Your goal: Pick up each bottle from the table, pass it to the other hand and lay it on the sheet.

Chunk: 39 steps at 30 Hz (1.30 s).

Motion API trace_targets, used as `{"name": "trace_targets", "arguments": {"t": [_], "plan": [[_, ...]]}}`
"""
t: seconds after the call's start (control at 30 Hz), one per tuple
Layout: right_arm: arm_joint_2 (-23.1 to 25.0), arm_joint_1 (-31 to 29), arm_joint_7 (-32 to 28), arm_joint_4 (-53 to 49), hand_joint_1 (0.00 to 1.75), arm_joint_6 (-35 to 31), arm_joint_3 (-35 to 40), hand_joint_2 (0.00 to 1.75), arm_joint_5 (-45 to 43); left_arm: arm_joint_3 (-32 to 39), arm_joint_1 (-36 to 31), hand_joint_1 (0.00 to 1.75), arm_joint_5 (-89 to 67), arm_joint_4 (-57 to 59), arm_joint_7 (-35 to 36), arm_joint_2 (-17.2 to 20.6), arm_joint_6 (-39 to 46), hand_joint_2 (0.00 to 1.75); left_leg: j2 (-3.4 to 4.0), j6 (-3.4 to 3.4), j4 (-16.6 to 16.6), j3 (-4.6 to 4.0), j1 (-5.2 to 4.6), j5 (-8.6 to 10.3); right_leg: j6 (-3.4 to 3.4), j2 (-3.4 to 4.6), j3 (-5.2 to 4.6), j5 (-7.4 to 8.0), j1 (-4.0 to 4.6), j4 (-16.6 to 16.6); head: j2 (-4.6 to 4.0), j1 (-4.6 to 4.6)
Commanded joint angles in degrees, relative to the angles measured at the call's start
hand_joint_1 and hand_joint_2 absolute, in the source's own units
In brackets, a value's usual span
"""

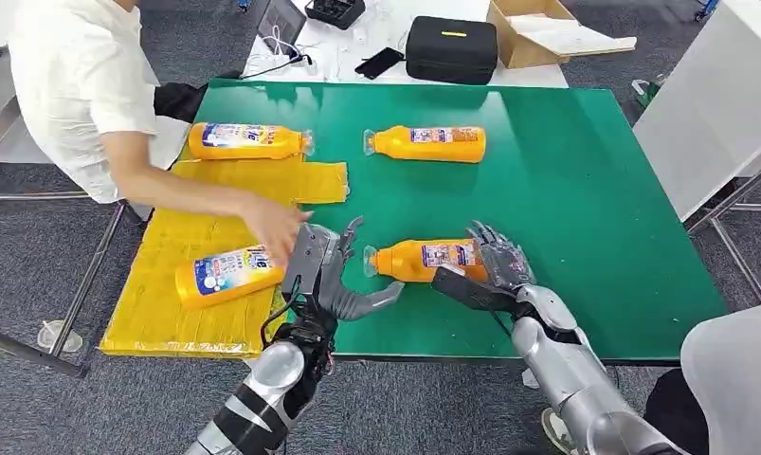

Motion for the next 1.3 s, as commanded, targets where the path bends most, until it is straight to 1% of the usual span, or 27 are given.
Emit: {"name": "trace_targets", "arguments": {"t": [0.03,0.07,0.1,0.27,0.33,0.37,0.4,0.53,0.57,0.7,0.73,0.77,0.8,0.83,0.87,0.9,1.03,1.07,1.13,1.17,1.3], "plan": [[-2.7,-3.1,3.7,7.6,0.00,4.6,5.9,1.75,1.9,-2.1,-2.2,0.00,0.2,2.2,0.7,2.2,-0.4,1.75,0.15,0.00,0.0,0.42,0.06,-0.12,-0.20,0.02,0.43,-0.07,0.11,-0.1,0.00,-0.02],[-2.7,-3.1,3.7,7.6,0.00,4.6,5.9,1.75,1.9,-2.1,-2.2,0.00,0.2,2.2,0.7,2.2,-0.4,1.75,0.01,0.00,-0.1,0.28,0.05,-0.04,-0.12,-0.07,0.31,-0.04,0.07,-0.1,0.00,0.00],[-2.8,-3.0,2.9,7.2,0.00,4.9,5.5,1.75,0.8,-2.2,-2.2,0.00,0.3,2.0,0.7,2.3,-0.7,1.75,0.00,0.00,-0.1,0.38,0.06,-0.06,-0.15,-0.10,0.41,-0.06,0.10,-0.1,0.02,0.00],[-3.9,-3.0,3.2,6.5,0.00,5.3,7.3,1.75,1.1,-2.1,-2.0,0.00,-0.2,1.5,0.7,2.2,0.0,1.75,0.02,0.00,-0.1,0.34,0.03,-0.04,-0.11,-0.04,0.36,-0.03,0.05,-0.1,0.00,0.00],[-4.0,-3.0,3.2,6.5,0.00,5.3,7.3,1.75,1.1,-2.1,-2.0,0.00,-0.2,1.5,0.7,2.2,0.0,1.75,0.02,-0.01,0.0,0.27,0.03,-0.02,-0.09,-0.03,0.29,-0.02,0.05,-0.1,0.00,0.02],[-4.0,-3.0,3.2,6.5,0.00,5.3,7.3,1.75,1.1,-2.1,-2.0,0.00,-0.2,1.5,0.7,2.2,0.0,1.75,0.11,-0.01,-0.1,0.51,0.07,-0.11,-0.21,0.00,0.52,-0.07,0.11,-0.1,0.00,-0.02],[-4.0,-3.0,3.2,6.5,0.00,5.3,7.3,1.75,1.1,-2.1,-2.0,0.00,-0.2,1.5,0.7,2.2,0.0,1.75,0.01,-0.01,0.0,0.32,0.03,-0.04,-0.11,-0.05,0.34,-0.03,0.06,-0.1,0.00,0.00],[-4.0,-3.0,3.2,6.5,0.00,5.3,7.3,1.75,1.1,-2.1,-2.0,0.00,-0.2,1.5,0.7,2.2,0.0,1.75,0.13,0.00,-0.1,0.57,0.07,-0.12,-0.21,0.01,0.57,-0.08,0.12,-0.1,0.00,0.00],[-4.0,-3.0,3.2,6.5,0.00,5.3,7.3,1.75,1.1,-2.1,-2.0,0.00,-0.2,1.5,0.7,2.2,0.0,1.75,0.06,0.00,0.0,0.37,0.03,-0.05,-0.10,0.00,0.36,-0.03,0.06,-0.1,0.00,0.00],[-4.0,-3.0,3.2,6.5,0.00,5.3,7.3,1.75,1.1,-2.1,-2.0,0.00,-0.2,1.5,0.7,2.2,0.0,1.75,0.07,0.01,-0.1,0.45,0.06,-0.07,-0.15,-0.02,0.46,-0.05,0.09,-0.1,0.00,0.02],[-4.0,-3.2,3.1,6.7,0.80,5.0,7.6,1.75,1.0,-2.0,-2.0,0.00,-0.2,1.6,0.6,2.2,0.1,1.75,0.08,0.00,0.0,0.41,0.04,-0.06,-0.14,0.00,0.41,-0.04,0.08,-0.1,0.00,0.02],[-4.0,-3.4,3.2,7.0,1.43,5.1,7.8,1.75,1.1,-2.0,-2.0,0.00,-0.2,1.5,0.5,2.2,0.1,1.75,0.06,0.00,0.0,0.36,0.03,-0.05,-0.11,0.00,0.36,-0.03,0.06,-0.1,0.00,0.00],[-4.1,-3.6,3.3,7.2,1.47,5.1,8.0,1.75,1.1,-2.0,-2.0,0.00,-0.2,1.5,0.5,2.2,0.0,1.75,0.17,0.00,0.0,0.59,0.07,-0.13,-0.22,0.04,0.58,-0.08,0.12,-0.1,0.00,0.02],[-4.2,-3.8,3.5,7.4,1.62,5.1,8.0,1.75,1.2,-2.0,-2.0,0.00,-0.2,1.5,0.5,2.1,0.0,1.75,0.06,-0.01,0.0,0.33,0.04,-0.04,-0.10,0.00,0.33,-0.02,0.06,-0.1,0.02,0.02],[-4.3,-4.2,3.6,8.3,1.75,5.6,8.1,1.75,1.0,-2.0,-2.0,0.00,-0.2,1.5,0.4,2.0,0.0,1.75,0.10,0.00,0.0,0.44,0.05,-0.08,-0.15,0.01,0.44,-0.04,0.09,-0.1,0.00,0.00],[-4.5,-4.4,3.5,8.8,1.75,5.9,8.0,1.75,0.8,-2.0,-2.1,0.00,-0.1,1.5,0.4,2.0,0.0,1.75,0.05,0.00,0.0,0.32,0.03,-0.04,-0.10,0.00,0.32,-0.02,0.05,-0.1,0.00,0.02],[-4.2,-4.2,1.4,9.5,1.75,6.0,6.9,1.75,-1.5,-2.0,-2.3,0.00,0.1,1.7,0.3,2.0,0.0,1.75,0.08,0.00,0.0,0.44,0.06,-0.08,-0.15,-0.01,0.45,-0.06,0.09,-0.1,0.00,-0.02],[-3.8,-3.9,-1.0,9.4,1.75,6.6,5.9,1.75,-3.8,-2.0,-2.4,0.00,0.2,1.8,0.1,2.0,-0.1,1.75,0.03,0.00,0.0,0.37,0.04,-0.04,-0.11,-0.03,0.37,-0.03,0.06,-0.1,0.00,0.00],[-3.2,-3.6,-3.7,9.5,1.75,8.1,4.4,1.75,-7.3,-2.1,-2.6,0.00,0.7,2.0,-0.4,1.9,-0.2,1.75,0.00,0.00,0.0,0.31,0.04,-0.02,-0.09,-0.05,0.32,-0.02,0.06,-0.1,0.00,0.00],[-2.9,-3.5,-4.6,9.7,1.75,8.5,3.4,1.75,-9.1,-2.2,-2.7,0.00,1.0,2.0,-0.6,1.9,-0.3,1.75,0.05,0.00,0.0,0.44,0.06,-0.06,-0.15,-0.04,0.45,-0.04,0.09,-0.1,0.00,0.00],[-2.5,-3.3,-3.8,10.5,1.75,7.3,2.5,1.75,-10.4,-2.3,-2.8,0.00,1.6,2.1,-0.8,2.0,-0.4,1.75,0.11,-0.01,-0.1,0.48,0.06,-0.08,-0.16,0.03,0.48,-0.04,0.10,-0.1,0.00,0.00]]}}
